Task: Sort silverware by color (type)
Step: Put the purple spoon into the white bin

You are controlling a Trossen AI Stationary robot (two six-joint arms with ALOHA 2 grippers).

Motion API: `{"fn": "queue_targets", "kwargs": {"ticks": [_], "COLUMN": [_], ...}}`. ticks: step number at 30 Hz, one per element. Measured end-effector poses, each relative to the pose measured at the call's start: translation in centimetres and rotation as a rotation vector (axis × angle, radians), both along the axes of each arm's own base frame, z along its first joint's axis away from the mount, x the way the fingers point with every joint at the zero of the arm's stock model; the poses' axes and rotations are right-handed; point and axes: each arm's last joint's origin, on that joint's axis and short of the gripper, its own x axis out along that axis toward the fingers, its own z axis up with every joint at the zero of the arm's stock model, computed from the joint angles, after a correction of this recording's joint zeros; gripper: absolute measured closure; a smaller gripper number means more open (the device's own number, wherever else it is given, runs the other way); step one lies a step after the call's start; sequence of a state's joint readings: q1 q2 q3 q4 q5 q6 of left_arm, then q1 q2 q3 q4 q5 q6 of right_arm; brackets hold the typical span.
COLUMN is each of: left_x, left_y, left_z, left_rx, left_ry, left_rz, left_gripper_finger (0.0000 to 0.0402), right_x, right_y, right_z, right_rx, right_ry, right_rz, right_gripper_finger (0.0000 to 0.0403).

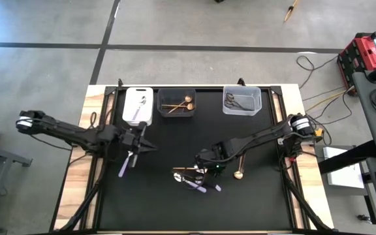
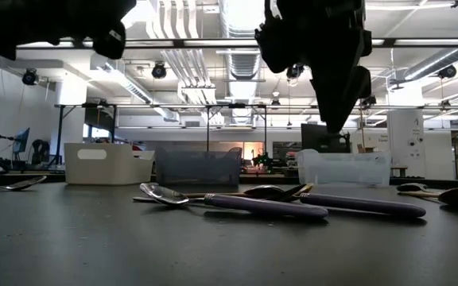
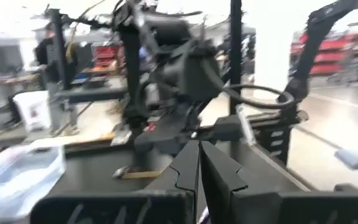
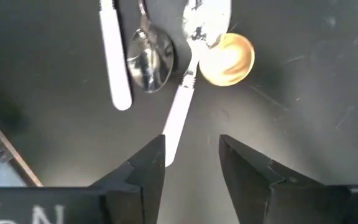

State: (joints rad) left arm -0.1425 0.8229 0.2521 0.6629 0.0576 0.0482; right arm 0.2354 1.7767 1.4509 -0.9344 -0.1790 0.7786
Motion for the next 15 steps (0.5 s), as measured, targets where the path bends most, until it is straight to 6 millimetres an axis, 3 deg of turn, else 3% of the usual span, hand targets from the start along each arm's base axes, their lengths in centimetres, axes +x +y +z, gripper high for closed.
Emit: {"fn": "queue_targets", "kwargs": {"ticks": [15], "left_x": [-1.8], "left_y": [0.4], "left_z": [0.3], "left_rx": [0.026], "left_ry": [0.036], "left_rz": [0.052], "left_gripper_finger": [0.0402], "right_x": [0.5], "right_y": [0.7], "right_z": [-2.1], "right_rx": [-0.030], "right_ry": [0.061], "right_rz": [-0.036], "right_gripper_finger": [0.0209]}}
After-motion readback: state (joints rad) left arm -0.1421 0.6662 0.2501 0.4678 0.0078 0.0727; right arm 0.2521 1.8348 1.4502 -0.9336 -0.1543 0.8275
